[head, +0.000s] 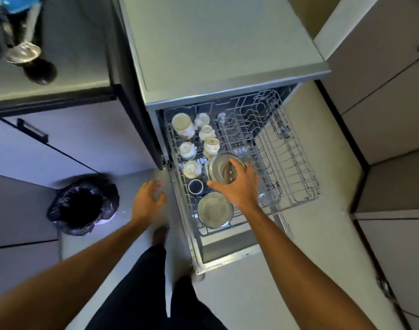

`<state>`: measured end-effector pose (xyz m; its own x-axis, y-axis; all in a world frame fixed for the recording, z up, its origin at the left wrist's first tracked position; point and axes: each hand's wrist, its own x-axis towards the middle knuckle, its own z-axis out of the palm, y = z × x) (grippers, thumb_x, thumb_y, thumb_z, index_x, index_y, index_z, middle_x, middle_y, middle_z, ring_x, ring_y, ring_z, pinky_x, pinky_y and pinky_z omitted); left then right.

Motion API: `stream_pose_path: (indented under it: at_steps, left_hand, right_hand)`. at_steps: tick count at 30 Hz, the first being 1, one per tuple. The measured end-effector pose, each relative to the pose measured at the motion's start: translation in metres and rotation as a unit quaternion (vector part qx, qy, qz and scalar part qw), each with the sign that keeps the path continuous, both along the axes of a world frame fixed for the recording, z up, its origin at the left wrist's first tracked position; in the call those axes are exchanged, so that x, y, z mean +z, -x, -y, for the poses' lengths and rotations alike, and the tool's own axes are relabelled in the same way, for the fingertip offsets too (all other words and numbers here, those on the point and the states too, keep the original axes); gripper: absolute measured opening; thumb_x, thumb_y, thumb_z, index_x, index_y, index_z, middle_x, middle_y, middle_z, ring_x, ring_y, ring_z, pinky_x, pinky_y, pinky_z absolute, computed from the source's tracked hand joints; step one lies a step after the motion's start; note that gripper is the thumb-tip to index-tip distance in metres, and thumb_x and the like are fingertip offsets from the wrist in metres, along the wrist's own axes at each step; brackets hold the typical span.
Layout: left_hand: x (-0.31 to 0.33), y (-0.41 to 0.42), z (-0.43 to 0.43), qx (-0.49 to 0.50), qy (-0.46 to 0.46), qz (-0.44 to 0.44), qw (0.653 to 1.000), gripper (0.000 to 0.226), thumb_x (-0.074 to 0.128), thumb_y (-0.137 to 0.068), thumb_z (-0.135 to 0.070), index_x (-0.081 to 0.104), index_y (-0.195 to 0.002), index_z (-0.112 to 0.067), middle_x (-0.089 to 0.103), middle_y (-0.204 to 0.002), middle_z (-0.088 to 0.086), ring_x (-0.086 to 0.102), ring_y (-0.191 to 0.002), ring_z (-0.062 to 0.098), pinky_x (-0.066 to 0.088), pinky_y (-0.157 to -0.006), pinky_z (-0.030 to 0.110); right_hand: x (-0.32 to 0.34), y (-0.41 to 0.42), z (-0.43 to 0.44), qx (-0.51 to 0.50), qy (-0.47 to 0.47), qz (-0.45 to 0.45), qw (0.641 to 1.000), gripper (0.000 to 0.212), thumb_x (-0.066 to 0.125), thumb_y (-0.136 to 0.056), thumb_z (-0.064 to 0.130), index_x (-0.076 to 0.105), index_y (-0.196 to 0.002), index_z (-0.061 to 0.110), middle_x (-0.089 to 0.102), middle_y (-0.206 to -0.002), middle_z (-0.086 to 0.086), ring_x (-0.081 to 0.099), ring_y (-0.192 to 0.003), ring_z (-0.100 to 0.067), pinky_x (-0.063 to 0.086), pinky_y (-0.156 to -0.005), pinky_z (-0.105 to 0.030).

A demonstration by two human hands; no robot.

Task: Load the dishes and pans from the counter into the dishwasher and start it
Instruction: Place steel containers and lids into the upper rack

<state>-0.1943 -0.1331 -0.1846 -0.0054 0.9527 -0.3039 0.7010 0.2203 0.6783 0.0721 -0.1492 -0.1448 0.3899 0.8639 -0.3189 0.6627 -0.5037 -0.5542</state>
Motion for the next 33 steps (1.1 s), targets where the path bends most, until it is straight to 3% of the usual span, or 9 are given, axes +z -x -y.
stream_pose_path:
  at_steps: [3, 6, 9, 12, 15, 18, 24, 29, 33]
  left_hand:
    - [0.000, -0.031, -0.004, -0.015, 0.024, 0.005, 1.000, 0.035, 0.066, -0.087, -0.010, 0.059, -0.122, -0.009, 0.059, -0.111, 0.003, 0.055, -0.097, 0.016, 0.040, -0.083, 0.027]
    - [-0.006, -0.057, -0.020, -0.008, 0.055, 0.015, 0.998, 0.043, 0.067, -0.088, -0.016, 0.051, -0.127, -0.012, 0.054, -0.111, 0.002, 0.053, -0.094, 0.016, 0.038, -0.072, 0.022]
    - [-0.019, -0.073, -0.040, 0.029, 0.102, 0.035, 0.994, 0.059, 0.069, -0.081, -0.032, 0.044, -0.132, -0.018, 0.055, -0.116, 0.007, 0.058, -0.097, 0.023, 0.050, -0.077, 0.036]
    - [-0.043, -0.085, -0.056, 0.083, 0.122, 0.043, 0.988, 0.060, 0.063, -0.067, -0.046, 0.039, -0.119, -0.028, 0.056, -0.115, 0.010, 0.061, -0.099, 0.030, 0.054, -0.082, 0.047]
    - [-0.049, -0.099, -0.067, 0.164, 0.120, 0.074, 0.976, 0.065, 0.066, -0.073, -0.036, 0.039, -0.129, -0.018, 0.058, -0.117, 0.019, 0.060, -0.093, 0.031, 0.052, -0.081, 0.045]
    - [-0.058, -0.110, -0.081, 0.209, 0.093, 0.080, 0.970, 0.054, 0.067, -0.082, -0.023, 0.043, -0.129, -0.011, 0.058, -0.122, 0.014, 0.058, -0.105, 0.030, 0.049, -0.088, 0.040]
    - [-0.063, -0.128, -0.094, 0.231, 0.052, 0.048, 0.970, 0.046, 0.062, -0.087, -0.005, 0.046, -0.131, -0.006, 0.049, -0.113, -0.003, 0.046, -0.100, 0.010, 0.030, -0.072, 0.008]
    - [-0.063, -0.129, -0.092, 0.232, 0.053, 0.015, 0.971, 0.048, 0.061, -0.087, -0.006, 0.045, -0.133, -0.008, 0.057, -0.123, 0.004, 0.053, -0.104, 0.018, 0.031, -0.074, 0.014]
    - [-0.067, -0.126, -0.092, 0.234, 0.055, 0.024, 0.970, 0.045, 0.058, -0.085, -0.005, 0.046, -0.128, -0.012, 0.054, -0.109, -0.004, 0.053, -0.096, 0.017, 0.036, -0.079, 0.021]
  right_hand:
    - [-0.030, -0.026, 0.020, -0.056, 0.072, 0.013, 0.996, 0.099, 0.081, -0.053, 0.073, 0.041, -0.138, 0.045, 0.029, -0.153, -0.005, 0.028, -0.137, -0.035, 0.046, -0.100, -0.052]
    - [-0.060, -0.044, 0.028, -0.115, 0.133, 0.007, 0.984, 0.104, 0.080, -0.052, 0.076, 0.039, -0.141, 0.041, 0.029, -0.153, -0.010, 0.026, -0.139, -0.039, 0.045, -0.102, -0.056]
    - [-0.081, -0.051, 0.024, -0.130, 0.153, 0.015, 0.979, 0.106, 0.080, -0.052, 0.075, 0.038, -0.142, 0.037, 0.028, -0.153, -0.013, 0.027, -0.139, -0.040, 0.046, -0.100, -0.058]
    - [-0.098, -0.055, 0.012, -0.140, 0.158, 0.022, 0.977, 0.105, 0.083, -0.054, 0.070, 0.036, -0.141, 0.035, 0.029, -0.151, -0.014, 0.029, -0.136, -0.040, 0.048, -0.097, -0.056]
    - [-0.114, -0.053, 0.004, -0.137, 0.171, 0.029, 0.975, 0.107, 0.084, -0.054, 0.069, 0.033, -0.142, 0.035, 0.026, -0.151, -0.015, 0.028, -0.135, -0.040, 0.047, -0.097, -0.057]
    - [-0.126, -0.050, 0.000, -0.161, 0.192, 0.023, 0.968, 0.109, 0.083, -0.056, 0.068, 0.030, -0.145, 0.035, 0.021, -0.153, -0.015, 0.026, -0.136, -0.040, 0.045, -0.098, -0.058]
    - [-0.138, -0.042, 0.008, -0.216, 0.223, 0.004, 0.951, 0.117, 0.081, -0.054, 0.074, 0.022, -0.148, 0.038, 0.026, -0.150, -0.017, 0.034, -0.131, -0.041, 0.048, -0.095, -0.054]
    - [-0.141, -0.044, -0.001, -0.229, 0.263, -0.037, 0.937, 0.118, 0.084, -0.054, 0.069, 0.019, -0.147, 0.038, 0.026, -0.148, -0.017, 0.036, -0.131, -0.043, 0.045, -0.097, -0.057]
    - [-0.143, -0.046, -0.007, -0.238, 0.274, -0.054, 0.930, 0.120, 0.088, -0.055, 0.062, 0.017, -0.148, 0.035, 0.028, -0.146, -0.017, 0.037, -0.131, -0.044, 0.045, -0.097, -0.058]
